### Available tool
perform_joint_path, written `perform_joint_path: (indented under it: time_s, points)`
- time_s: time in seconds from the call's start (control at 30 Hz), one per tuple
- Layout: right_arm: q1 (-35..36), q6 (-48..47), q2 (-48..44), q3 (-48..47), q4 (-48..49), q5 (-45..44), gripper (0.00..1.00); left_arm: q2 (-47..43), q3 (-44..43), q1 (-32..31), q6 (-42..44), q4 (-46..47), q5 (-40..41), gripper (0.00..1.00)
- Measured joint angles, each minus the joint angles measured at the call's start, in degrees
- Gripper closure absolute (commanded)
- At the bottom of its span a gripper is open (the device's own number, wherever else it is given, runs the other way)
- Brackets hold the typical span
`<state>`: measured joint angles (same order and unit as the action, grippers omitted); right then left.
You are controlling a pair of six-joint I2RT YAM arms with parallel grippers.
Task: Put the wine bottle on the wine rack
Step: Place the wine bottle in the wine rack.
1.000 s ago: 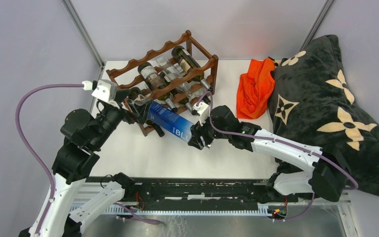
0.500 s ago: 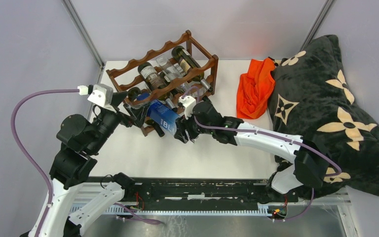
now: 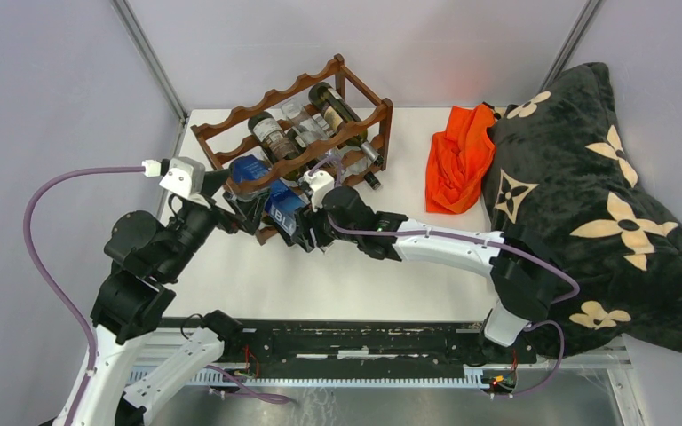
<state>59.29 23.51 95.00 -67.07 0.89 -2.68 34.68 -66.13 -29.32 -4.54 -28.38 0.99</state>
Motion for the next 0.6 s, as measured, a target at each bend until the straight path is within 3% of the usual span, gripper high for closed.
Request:
perform_joint_path:
  time_s: [0.6]
  points:
    - [0.2,4.3,11.7,-12.7,2.0,-4.1,1.0,-1.5,1.7,0.0,0.0,-0.2,0.5,0.02]
